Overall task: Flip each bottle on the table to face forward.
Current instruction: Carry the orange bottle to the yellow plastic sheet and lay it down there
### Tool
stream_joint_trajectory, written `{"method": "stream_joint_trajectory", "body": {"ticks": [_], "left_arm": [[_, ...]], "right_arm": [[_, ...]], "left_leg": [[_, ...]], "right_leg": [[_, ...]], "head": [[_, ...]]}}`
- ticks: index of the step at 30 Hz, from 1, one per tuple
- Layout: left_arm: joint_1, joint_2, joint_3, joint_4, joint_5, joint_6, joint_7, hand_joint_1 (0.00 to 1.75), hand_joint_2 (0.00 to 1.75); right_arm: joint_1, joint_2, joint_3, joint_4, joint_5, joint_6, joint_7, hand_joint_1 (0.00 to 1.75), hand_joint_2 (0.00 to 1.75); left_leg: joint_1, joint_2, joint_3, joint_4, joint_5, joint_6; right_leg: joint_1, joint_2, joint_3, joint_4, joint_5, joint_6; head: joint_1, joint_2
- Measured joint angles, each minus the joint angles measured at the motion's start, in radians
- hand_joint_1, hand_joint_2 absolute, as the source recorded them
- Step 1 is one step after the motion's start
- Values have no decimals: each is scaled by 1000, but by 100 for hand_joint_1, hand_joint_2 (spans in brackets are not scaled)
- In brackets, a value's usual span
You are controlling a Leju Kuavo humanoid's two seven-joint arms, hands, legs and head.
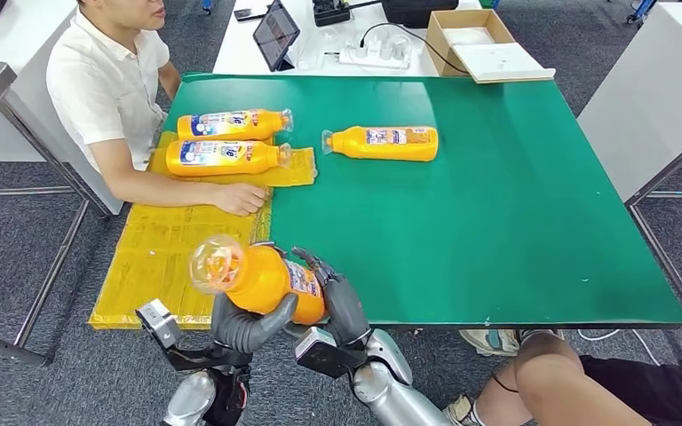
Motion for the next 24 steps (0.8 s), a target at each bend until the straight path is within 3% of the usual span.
{"method": "stream_joint_trajectory", "body": {"ticks": [3, 8, 12, 16, 20, 24], "left_arm": [[-9, 0, -8, 15, 7, -4, 6, 175, 175], [-15, 0, -7, 31, 44, -9, 33, 175, 175], [-28, 10, -2, 37, -30, 66, 27, 175, 175], [-46, 41, 23, 32, -248, 237, 6, 175, 175], [-47, 98, 49, -16, -467, 277, -14, 175, 175], [-39, 150, 60, -85, -754, 349, 24, 175, 175]], "right_arm": [[1, -8, -2, -10, -13, 13, 2, 0, 0], [8, -26, -9, -30, -20, 26, -2, 0, 0], [37, -65, -12, -55, 10, 41, -15, 0, 0], [102, -114, -48, -89, 21, 45, -17, 0, 0], [181, -164, -131, -123, 18, 72, -19, 0, 0], [246, -181, -228, -132, 63, 53, -13, 0, 0]], "left_leg": [[0, 0, 0, 0, 0, 0], [0, 0, 0, 0, 0, 0], [0, -1, 0, 0, 0, 0], [0, -1, 0, 0, 0, 0], [0, -1, -1, 0, 0, 0], [0, -1, -1, 0, -1, 0]], "right_leg": [[0, 0, 0, 0, 0, 0], [0, 0, 0, 0, 0, 0], [0, 0, 0, 0, 0, 0], [0, 0, 0, 0, 0, 0], [0, -1, 0, 0, 0, 0], [0, 0, 0, 0, 0, 0]], "head": [[0, 0], [0, 0], [0, 0], [0, 0], [0, 0], [0, 0]]}}
